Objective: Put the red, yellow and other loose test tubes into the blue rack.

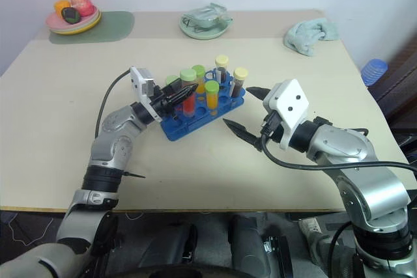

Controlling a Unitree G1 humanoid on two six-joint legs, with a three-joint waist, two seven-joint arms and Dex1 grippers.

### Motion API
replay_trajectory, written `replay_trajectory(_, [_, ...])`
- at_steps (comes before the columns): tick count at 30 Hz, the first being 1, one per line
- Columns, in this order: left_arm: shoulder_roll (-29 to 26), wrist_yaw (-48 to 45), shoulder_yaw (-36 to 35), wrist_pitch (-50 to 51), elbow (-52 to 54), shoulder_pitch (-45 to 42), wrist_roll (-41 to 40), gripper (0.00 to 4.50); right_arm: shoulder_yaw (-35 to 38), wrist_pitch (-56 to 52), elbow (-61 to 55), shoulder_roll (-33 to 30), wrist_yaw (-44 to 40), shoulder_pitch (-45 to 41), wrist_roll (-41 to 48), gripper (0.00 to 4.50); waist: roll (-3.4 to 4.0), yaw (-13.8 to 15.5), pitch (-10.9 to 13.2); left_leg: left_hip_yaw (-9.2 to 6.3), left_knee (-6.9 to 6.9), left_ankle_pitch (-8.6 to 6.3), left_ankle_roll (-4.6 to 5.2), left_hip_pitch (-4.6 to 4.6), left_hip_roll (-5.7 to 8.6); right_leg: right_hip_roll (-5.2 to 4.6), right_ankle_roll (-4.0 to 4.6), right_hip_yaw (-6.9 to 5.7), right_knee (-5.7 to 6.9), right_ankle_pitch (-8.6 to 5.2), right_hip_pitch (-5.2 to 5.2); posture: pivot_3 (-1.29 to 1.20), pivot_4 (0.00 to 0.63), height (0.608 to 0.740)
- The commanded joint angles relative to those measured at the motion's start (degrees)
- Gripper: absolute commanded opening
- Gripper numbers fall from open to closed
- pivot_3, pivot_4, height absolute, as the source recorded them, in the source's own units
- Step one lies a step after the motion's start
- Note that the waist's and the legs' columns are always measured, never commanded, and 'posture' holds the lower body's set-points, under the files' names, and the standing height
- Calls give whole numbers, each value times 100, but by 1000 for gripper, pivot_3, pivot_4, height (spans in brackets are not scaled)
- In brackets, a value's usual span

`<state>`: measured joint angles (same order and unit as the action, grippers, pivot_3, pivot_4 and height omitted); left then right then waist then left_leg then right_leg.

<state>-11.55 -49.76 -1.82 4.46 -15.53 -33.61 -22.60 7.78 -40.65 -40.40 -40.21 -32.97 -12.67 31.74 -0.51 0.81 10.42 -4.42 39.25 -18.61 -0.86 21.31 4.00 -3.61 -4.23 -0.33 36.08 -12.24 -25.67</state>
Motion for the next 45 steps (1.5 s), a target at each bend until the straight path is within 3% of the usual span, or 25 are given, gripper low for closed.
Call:
replay_trajectory(1, [-41, -188, 142, -86, -198, 9, 110, 1206, 173, 218, -177, 40, 55, 92, -32, 4500, 0, -2, -1, 0, 0, 0, 1, -2, 0, 0, 0, 0, 0, 0, 2, 0, 150, 740])
replay_trajectory(9, [-272, -690, 365, 56, -21, 95, 106, 1206, 53, 459, -26, 87, 75, 112, -182, 4500, 2, -9, -3, 0, 0, -12, 22, -25, 0, 2, -1, 0, -2, -1, 25, 0, 150, 740])
replay_trajectory(18, [-350, -663, 555, -378, -147, 128, 462, 1206, 39, 514, -25, 92, 80, 60, -182, 4500, 2, -7, -6, 0, 0, -8, 14, -26, 0, 2, -1, 0, -2, -1, 26, 0, 150, 740])
replay_trajectory(31, [-458, -564, 450, -465, -379, 191, 404, 1206, 26, 456, 38, 50, 50, -104, -162, 4500, 4, -21, -10, 0, -10, -26, 47, -95, -2, 4, -5, 1, -7, -4, 88, 0, 150, 740])
replay_trajectory(45, [-491, -655, 430, -725, -788, 192, 436, 1206, 1, 543, 75, 81, 41, -81, -209, 4500, 8, -28, -14, 0, -9, -27, 48, -94, -3, 5, -7, 1, -8, -5, 87, 0, 150, 740])
